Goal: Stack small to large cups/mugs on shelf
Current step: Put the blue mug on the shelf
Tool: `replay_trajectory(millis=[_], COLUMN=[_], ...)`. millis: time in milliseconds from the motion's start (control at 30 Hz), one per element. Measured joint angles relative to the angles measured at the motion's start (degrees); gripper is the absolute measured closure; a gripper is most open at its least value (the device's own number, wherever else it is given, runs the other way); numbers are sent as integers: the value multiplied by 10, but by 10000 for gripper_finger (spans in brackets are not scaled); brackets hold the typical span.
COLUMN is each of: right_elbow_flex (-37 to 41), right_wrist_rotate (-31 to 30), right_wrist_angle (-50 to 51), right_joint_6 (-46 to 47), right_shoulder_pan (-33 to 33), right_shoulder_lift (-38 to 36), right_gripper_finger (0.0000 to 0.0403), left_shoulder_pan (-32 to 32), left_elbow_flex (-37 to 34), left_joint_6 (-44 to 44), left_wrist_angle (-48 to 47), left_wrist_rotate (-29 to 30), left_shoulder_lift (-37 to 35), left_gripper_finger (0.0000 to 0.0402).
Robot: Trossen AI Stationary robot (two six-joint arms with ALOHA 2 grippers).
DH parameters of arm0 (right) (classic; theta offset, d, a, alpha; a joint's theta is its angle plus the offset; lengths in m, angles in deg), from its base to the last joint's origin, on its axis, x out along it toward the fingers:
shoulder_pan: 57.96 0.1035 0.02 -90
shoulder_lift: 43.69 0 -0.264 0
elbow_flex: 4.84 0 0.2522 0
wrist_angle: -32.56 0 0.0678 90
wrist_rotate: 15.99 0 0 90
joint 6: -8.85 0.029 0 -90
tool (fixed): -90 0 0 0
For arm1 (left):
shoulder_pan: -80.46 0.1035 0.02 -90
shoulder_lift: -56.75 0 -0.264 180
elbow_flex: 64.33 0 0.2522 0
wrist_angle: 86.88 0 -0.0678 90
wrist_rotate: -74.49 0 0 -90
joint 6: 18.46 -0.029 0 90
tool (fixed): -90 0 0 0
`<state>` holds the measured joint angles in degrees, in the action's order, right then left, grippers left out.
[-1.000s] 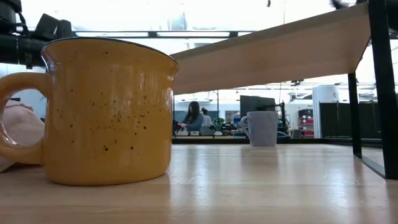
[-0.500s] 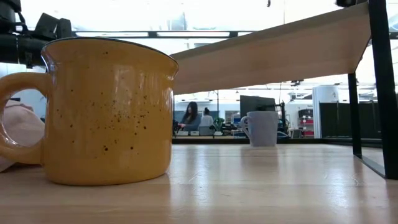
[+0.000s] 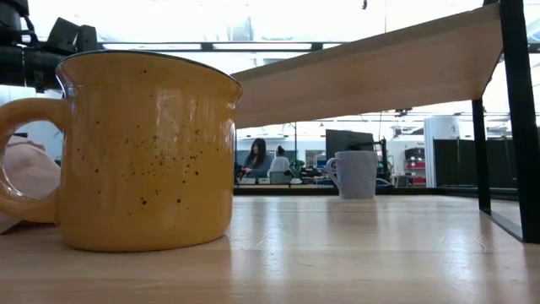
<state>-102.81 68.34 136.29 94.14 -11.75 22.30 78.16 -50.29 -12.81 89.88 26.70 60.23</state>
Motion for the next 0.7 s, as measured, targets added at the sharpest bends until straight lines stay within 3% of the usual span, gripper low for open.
replay_trajectory(millis=[133,333,567,700], right_elbow_flex=[19,51,94,98], right_wrist_rotate=[-47,-56,109,125], right_wrist_angle=[0,1,-33,-39], right_joint_6=[138,276,311,317], right_shoulder_pan=[100,115,119,119], right_shoulder_lift=[78,146,185,185], right_gripper_finger=[317,316,316,315], left_shoulder_pan=[1,1,0,0], left_elbow_flex=[0,0,0,0], left_joint_6=[0,0,0,0], left_wrist_angle=[-2,-2,-4,-4], left_wrist_rotate=[0,0,0,0], left_shoulder_lift=[1,1,1,2], left_gripper_finger=[402,402,402,402])
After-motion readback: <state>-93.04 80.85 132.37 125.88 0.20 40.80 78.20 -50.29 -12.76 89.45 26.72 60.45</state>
